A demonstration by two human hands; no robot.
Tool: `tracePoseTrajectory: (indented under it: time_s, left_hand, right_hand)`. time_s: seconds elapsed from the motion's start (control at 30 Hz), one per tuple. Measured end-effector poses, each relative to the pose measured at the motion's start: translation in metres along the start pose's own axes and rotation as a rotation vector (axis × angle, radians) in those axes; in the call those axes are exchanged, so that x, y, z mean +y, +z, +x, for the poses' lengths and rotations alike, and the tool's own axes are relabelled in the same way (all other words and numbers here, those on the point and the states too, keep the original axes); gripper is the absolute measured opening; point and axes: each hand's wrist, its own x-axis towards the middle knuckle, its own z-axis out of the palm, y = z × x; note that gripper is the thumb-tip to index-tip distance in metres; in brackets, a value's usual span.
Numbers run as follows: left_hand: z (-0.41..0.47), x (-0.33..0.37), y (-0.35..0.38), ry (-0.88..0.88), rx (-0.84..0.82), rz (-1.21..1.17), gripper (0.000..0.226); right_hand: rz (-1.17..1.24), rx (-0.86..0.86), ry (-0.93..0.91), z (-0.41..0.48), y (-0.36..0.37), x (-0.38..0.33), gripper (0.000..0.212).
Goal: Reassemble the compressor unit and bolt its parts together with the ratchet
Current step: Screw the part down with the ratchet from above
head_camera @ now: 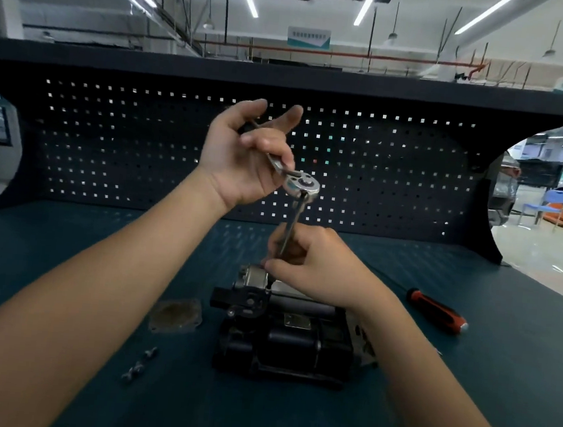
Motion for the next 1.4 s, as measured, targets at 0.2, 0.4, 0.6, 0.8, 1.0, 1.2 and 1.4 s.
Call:
tracePoseTrajectory:
  time_s: [0.2,0.4,0.6,0.8,1.0,1.2,1.4]
  left_hand:
    - [-0.055,-0.007,0.007,0.211,-0.165,0.541,0.016]
    - [-0.082,-0.015,0.003,0.499,-0.27,1.039,0.042]
    - [-0.042,-0.009,-0.002,0.403,0.117,0.353,0.063]
    - [-0.013,0.0,0.004,0.069,0.106,0.02,0.056]
    - [-0.064,-0.046,0.023,0.584,0.015,0.714,0.027]
    - [-0.085,-0.067,0.024,0.914,-0.042,0.918,0.039]
    - [-0.046,-0.026,0.015,0.558,0.119,0.285,0.04]
  right_hand:
    - [-0.076,-0.047,0.022,0.0,-0.001,0.005,0.014]
    - [-0.029,0.048,-0.001,0.002,0.007,0.007,0.001]
    - [0.042,0.004,0.033,0.001,0.004,0.001,0.017]
    - [-0.075,0.011,0.02,-0.001,0.003,-0.005,0.014]
    - [-0.031,0.004,0.088,0.001,0.002,0.008,0.021]
    - [-0.017,0.047,0.073,-0.002,0.002,0.006,0.022]
    - [-0.074,-0.022,0.092,-0.005,-0.005,0.0,0.016]
